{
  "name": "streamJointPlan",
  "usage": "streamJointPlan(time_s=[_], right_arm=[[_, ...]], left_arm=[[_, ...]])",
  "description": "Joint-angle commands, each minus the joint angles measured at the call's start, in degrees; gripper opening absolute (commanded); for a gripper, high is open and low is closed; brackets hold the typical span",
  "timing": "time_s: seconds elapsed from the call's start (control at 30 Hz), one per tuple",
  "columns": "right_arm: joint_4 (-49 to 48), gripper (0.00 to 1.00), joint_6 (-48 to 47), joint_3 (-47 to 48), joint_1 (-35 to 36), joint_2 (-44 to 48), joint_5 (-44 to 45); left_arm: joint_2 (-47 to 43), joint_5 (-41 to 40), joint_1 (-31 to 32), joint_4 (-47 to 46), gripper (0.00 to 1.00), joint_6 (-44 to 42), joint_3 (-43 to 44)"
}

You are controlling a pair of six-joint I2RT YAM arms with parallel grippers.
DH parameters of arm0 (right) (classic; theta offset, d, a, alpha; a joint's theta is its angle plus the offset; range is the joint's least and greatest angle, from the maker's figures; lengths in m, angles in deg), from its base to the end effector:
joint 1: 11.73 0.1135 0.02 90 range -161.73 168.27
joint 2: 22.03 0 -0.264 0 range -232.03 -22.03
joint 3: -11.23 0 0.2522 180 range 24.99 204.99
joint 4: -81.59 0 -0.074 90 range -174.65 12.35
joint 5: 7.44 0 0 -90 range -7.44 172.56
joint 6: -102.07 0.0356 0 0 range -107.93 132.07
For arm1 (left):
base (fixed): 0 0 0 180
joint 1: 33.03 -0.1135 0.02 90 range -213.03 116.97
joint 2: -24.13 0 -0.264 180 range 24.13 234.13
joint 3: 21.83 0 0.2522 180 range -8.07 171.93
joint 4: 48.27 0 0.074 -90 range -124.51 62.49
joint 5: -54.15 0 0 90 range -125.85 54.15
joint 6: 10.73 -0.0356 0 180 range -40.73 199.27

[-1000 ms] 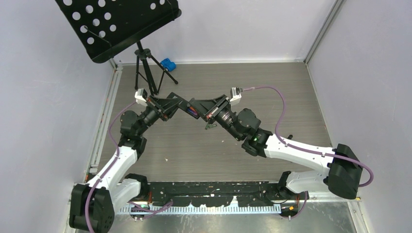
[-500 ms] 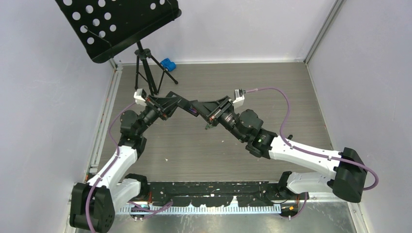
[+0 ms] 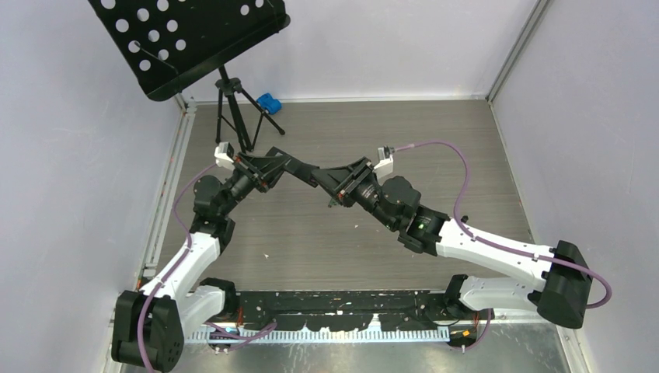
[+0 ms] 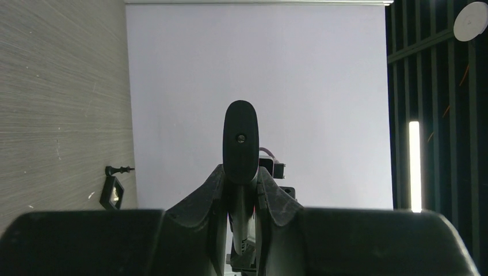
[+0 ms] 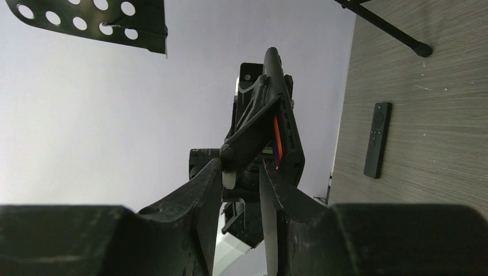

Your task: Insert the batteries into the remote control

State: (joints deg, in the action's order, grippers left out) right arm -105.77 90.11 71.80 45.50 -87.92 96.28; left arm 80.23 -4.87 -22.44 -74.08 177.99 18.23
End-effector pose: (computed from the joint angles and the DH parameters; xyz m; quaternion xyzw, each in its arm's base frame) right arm 0.1542 0.2240 0.3350 0.2091 0.6626 0.6291 0.3485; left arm 0.2111 -0.0581 0.2807 -0.2851 0.5882 -0.7007 0.2860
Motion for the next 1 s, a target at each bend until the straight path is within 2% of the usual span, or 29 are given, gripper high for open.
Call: streamJointPlan(time_s=[0.0, 0.63, 0.97], right_arm=[[3.0, 0.36, -1.4, 1.4, -0.3, 2.3, 2.6], [10.3, 0.37, -0.6, 2.5, -0.4, 3.2, 3.0], [12.5, 0.33, -0.3, 3.4, -0.5, 2.4, 1.6]], left_arm=[[0.0, 0.1, 0.1, -2.2, 0.00, -1.8, -0.2], [0.2, -0.5, 0.0, 0.6, 0.00, -3.7, 0.1], [-0.1, -0.6, 0.1, 0.5, 0.00, -3.5, -0.1]])
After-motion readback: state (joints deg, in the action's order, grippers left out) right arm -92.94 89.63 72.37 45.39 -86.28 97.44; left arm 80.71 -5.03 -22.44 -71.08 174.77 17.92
